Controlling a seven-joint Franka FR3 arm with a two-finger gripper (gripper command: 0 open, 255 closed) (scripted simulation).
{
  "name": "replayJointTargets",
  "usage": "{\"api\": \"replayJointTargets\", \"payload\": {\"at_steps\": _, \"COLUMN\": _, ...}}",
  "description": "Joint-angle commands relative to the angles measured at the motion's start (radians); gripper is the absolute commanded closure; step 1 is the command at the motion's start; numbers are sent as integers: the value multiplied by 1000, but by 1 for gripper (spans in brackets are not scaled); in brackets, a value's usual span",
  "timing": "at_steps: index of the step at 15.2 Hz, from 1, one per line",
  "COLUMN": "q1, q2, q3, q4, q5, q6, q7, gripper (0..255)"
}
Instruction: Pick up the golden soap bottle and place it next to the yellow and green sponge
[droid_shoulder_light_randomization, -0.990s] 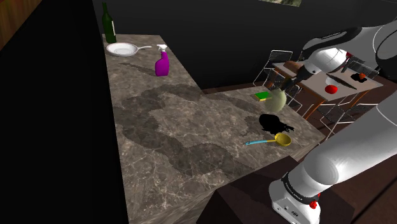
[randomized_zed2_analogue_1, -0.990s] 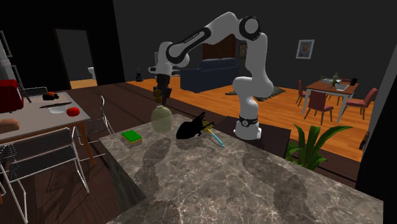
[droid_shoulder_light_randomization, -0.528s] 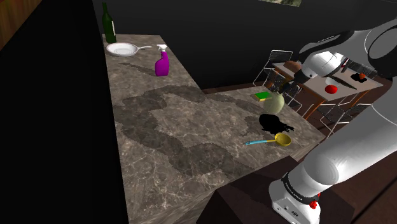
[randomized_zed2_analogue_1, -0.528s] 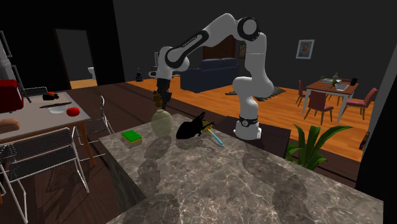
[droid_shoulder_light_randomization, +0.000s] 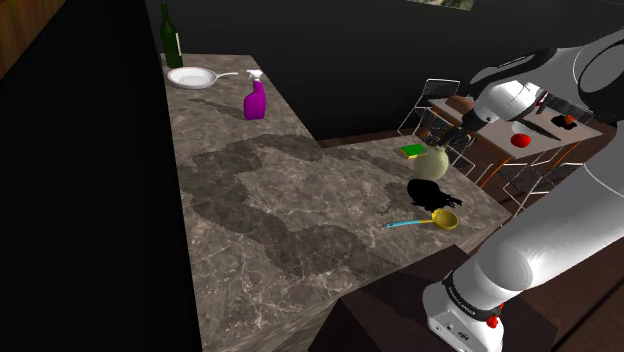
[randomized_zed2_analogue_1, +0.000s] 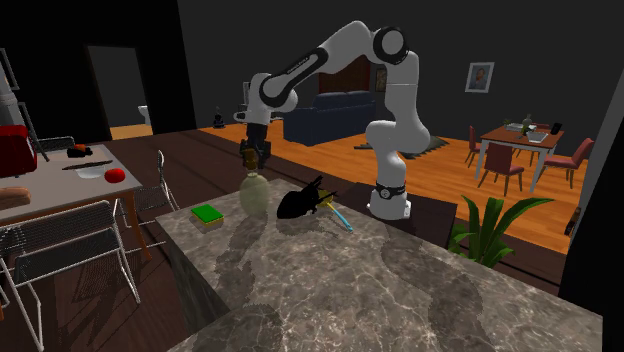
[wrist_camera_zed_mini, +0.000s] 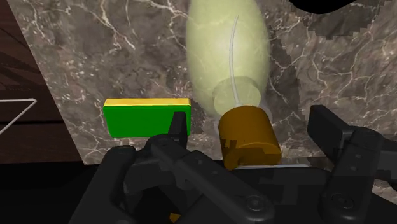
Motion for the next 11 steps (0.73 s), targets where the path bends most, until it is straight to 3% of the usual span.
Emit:
{"api": "replayJointTargets", "payload": {"at_steps": 1, "q1": 0, "q2": 0, "q3": 0, "q4": 0, "q5": 0, "q6": 0, "q7": 0, "gripper": 0}}
{"api": "replayJointTargets", "payload": {"at_steps": 2, "q1": 0, "q2": 0, "q3": 0, "q4": 0, "q5": 0, "q6": 0, "q7": 0, "gripper": 0}}
{"api": "replayJointTargets", "payload": {"at_steps": 6, "q1": -19, "q2": -106, "q3": -1, "q4": 33, "q5": -123, "q6": -97, "q7": 83, "gripper": 0}}
{"api": "replayJointTargets", "payload": {"at_steps": 11, "q1": -21, "q2": -105, "q3": 0, "q4": 33, "q5": -123, "q6": -97, "q7": 83, "gripper": 0}}
